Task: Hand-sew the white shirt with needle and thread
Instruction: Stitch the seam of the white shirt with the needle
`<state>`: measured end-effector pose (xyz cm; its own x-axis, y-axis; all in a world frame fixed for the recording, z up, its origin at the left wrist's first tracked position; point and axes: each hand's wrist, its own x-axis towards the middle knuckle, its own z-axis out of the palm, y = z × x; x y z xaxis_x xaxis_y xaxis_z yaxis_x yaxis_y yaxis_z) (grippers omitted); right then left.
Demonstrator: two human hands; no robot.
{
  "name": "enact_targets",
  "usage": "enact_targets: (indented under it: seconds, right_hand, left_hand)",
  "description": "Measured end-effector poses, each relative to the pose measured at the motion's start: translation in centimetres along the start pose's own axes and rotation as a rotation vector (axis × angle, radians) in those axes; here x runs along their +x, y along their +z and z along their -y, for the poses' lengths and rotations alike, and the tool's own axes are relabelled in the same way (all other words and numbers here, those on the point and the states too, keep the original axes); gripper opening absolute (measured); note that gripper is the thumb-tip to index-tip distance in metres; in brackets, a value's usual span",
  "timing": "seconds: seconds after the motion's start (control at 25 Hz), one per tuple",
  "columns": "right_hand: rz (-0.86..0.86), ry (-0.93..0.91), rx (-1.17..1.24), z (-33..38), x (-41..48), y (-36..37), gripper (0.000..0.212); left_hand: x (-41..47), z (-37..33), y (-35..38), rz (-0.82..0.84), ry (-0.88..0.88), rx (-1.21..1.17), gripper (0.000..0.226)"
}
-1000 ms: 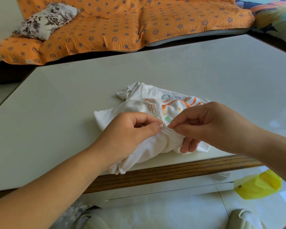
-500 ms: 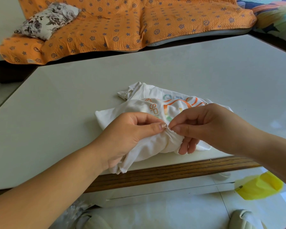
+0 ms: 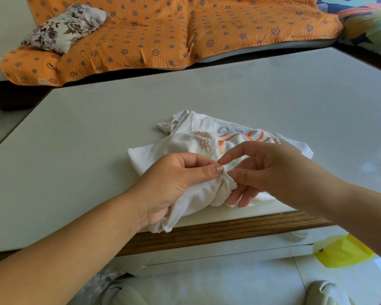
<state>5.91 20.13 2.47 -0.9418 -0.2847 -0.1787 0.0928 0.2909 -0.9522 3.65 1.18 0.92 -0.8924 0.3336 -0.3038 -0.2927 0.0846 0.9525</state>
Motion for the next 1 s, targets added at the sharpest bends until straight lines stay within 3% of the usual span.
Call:
enact_targets:
  seconds: [0.12, 0.36, 0.52, 0.68, 0.84, 1.0]
  right_hand:
    - [-0.007, -0.069, 0.001, -0.2, -0.1, 0.4, 0.019]
    - [-0.099, -0.137, -0.147, -0.3, 0.0, 1.1, 0.006]
    - [-0.249, -0.14, -0.12, -0.1, 0.7, 0.4, 0.009]
    - [-0.287, -0.033, 0.198, -0.2, 1.5, -0.4, 0.014]
    - [-0.134, 0.12, 0.726, 0.0, 2.1, -1.5, 0.017]
    - [-0.218, 0.192, 1.002, -0.1, 3.0, -2.8, 0.017]
  left_hand:
    - [0.2, 0.2, 0.2, 0.01, -0.005, -0.023, 0.02]
    - [0.5, 0.3, 0.6, 0.004, -0.025, -0.01, 0.028]
    - [0.5, -0.1, 0.5, 0.008, -0.05, 0.012, 0.031]
    - [0.4, 0.1, 0.6, -0.025, -0.043, 0.012, 0.028]
    - [0.4, 0.4, 0.6, -0.023, -0.045, -0.012, 0.03]
    - [0.3, 0.3, 0.5, -0.006, -0.036, 0.021, 0.027]
